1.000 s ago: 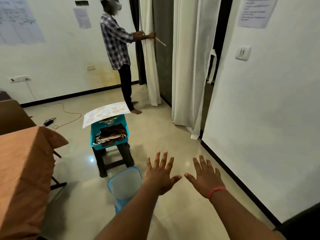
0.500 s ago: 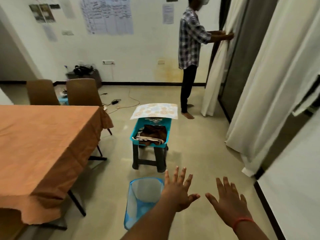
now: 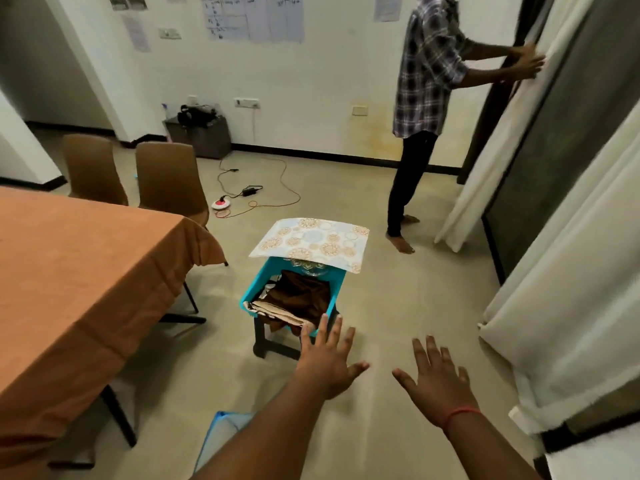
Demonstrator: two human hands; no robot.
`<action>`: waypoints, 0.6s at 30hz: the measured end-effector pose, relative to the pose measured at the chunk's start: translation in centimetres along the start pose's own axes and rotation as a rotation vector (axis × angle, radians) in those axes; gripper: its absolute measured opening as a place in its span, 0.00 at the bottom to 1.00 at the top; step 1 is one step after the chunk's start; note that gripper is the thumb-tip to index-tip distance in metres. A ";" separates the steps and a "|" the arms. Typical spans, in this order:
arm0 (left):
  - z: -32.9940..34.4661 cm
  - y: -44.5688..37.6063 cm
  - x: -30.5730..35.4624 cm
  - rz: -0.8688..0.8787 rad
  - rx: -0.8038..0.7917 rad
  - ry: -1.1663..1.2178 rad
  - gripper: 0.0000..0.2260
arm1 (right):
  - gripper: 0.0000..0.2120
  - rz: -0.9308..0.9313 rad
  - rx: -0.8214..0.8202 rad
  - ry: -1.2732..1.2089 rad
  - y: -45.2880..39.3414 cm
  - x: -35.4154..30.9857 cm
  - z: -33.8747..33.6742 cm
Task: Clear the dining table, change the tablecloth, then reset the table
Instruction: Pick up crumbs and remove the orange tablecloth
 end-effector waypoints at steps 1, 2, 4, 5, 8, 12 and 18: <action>0.3 -1.8 -0.8 -0.057 -0.004 0.003 0.40 | 0.40 -0.040 -0.004 0.005 -3.0 0.1 0.1; 0.5 -3.1 -1.4 -0.101 -0.008 0.008 0.40 | 0.40 -0.078 -0.013 0.019 -5.5 -0.1 0.2; 0.9 -4.9 -2.5 -0.190 -0.013 0.031 0.45 | 0.39 -0.159 -0.066 0.030 -9.8 -1.0 0.8; 0.9 -5.5 -3.1 -0.243 -0.008 0.046 0.47 | 0.39 -0.209 -0.091 0.035 -11.6 -1.9 1.1; 0.4 -6.6 -6.1 -0.424 0.001 0.067 0.42 | 0.39 -0.367 -0.118 0.073 -16.5 -5.2 1.1; 0.0 -3.1 -12.6 -0.693 -0.014 0.063 0.37 | 0.39 -0.601 -0.143 0.075 -20.4 -13.9 1.4; -2.1 2.7 -23.1 -0.994 0.062 0.022 0.37 | 0.38 -0.911 -0.149 0.061 -19.7 -29.9 2.8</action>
Point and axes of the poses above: each hand's wrist, its own y-axis away from the middle knuckle, its own z-axis out of the palm, x = y × z, the point moved 10 cm from there along -y, towards the middle knuckle, and after that the axes turned 15 degrees about x, right-handed, at the moved point
